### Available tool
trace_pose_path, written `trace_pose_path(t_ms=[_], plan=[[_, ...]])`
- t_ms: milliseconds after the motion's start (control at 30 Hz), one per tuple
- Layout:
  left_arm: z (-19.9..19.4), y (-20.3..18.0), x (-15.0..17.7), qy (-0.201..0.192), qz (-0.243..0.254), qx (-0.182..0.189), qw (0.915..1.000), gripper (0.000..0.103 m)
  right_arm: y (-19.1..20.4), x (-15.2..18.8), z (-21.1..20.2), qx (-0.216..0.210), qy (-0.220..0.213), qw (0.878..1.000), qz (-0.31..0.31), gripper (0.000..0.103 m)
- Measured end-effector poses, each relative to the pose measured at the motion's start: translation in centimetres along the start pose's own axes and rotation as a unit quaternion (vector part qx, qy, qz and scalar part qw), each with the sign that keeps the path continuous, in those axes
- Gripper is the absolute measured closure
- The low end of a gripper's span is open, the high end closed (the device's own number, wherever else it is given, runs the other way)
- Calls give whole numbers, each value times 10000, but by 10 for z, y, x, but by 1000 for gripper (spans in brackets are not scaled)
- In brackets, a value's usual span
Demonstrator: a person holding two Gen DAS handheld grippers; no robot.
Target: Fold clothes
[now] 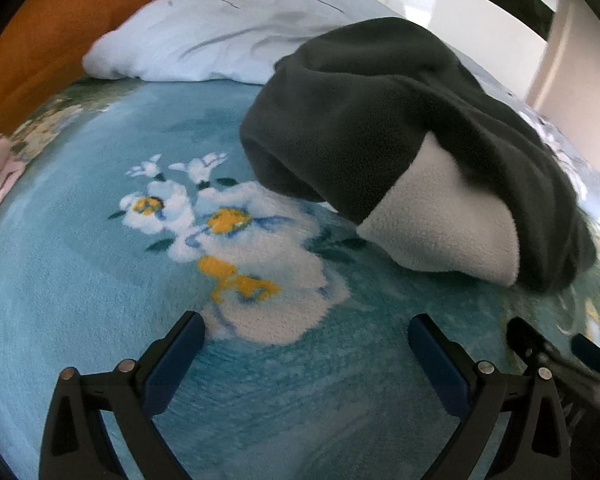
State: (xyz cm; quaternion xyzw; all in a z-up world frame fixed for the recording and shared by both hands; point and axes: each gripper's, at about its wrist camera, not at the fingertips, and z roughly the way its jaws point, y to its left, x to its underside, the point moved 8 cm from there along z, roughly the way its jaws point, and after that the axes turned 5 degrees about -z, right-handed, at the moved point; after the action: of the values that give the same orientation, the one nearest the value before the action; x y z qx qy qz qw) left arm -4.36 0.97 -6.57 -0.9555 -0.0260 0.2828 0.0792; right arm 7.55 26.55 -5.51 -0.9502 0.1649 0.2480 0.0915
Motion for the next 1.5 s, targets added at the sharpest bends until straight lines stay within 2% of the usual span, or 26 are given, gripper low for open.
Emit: trace_pose_path(t_ms=[100, 233, 333, 433, 600, 667, 700, 767, 800, 867, 900, 933, 967, 1067, 1167, 1233, 1333, 1500], plan=[[-14, 31, -14, -215, -243, -239, 9992, 0, 3, -7, -12, -207, 173, 9996, 46, 0], [-33, 72, -32, -501, -566, -557, 9956, 0, 34, -34, -48, 54, -508, 9946, -899, 0], [-48, 103, -45, -714, -808, -795, 9910, 0, 93, -49, -61, -214, -835, 9777, -1913, 0], [-54, 116, -39, -725, -1037, -650, 9898, 0, 145, -51, -56, -212, -988, 9511, -2921, 0], [-61, 125, -42, -545, -1207, -920, 9869, 0, 177, -66, -24, 742, -1288, 9109, -3850, 0], [-59, 128, -39, -481, -1418, -774, 9857, 0, 178, -80, -18, 1027, -1471, 9024, -3918, 2], [-57, 129, -36, -433, -1551, -657, 9848, 0, 178, -87, -18, 1133, -1540, 9019, -3873, 6], [-49, 131, -29, -380, -1830, -403, 9816, 0, 167, -114, -26, 1283, -1657, 9103, -3571, 27], [-47, 131, -26, -377, -1945, -331, 9796, 0, 164, -123, -26, 1320, -1640, 9148, -3447, 29], [-53, 131, -24, -294, -2080, -302, 9772, 0, 162, -134, -19, 1355, -1506, 9202, -3350, 39], [-58, 129, -24, -330, -2081, -312, 9770, 0, 162, -139, -16, 1373, -1438, 9228, -3301, 40], [-65, 125, -24, -399, -1983, -355, 9787, 0, 163, -138, -6, 1348, -1217, 9233, -3384, 43], [-71, 120, -23, -439, -1839, -418, 9811, 0, 166, -135, 6, 1300, -911, 9218, -3536, 56], [-87, 100, -21, -673, -1201, -416, 9896, 0, 167, -141, 7, 1220, -777, 9240, -3539, 72], [-107, 80, -17, -900, -776, -131, 9928, 0, 156, -160, -25, 1106, -1011, 9327, -3280, 80], [-120, 69, -11, -924, -756, 144, 9927, 0, 146, -175, -49, 1094, -1252, 9336, -3175, 81], [-139, 68, -2, -1073, -1092, 395, 9874, 0, 123, -198, -101, 1103, -1760, 9293, -3054, 82], [-179, 70, 8, -1396, -1632, 858, 9729, 0, 76, -212, -188, 1080, -2403, 9230, -2805, 84]])
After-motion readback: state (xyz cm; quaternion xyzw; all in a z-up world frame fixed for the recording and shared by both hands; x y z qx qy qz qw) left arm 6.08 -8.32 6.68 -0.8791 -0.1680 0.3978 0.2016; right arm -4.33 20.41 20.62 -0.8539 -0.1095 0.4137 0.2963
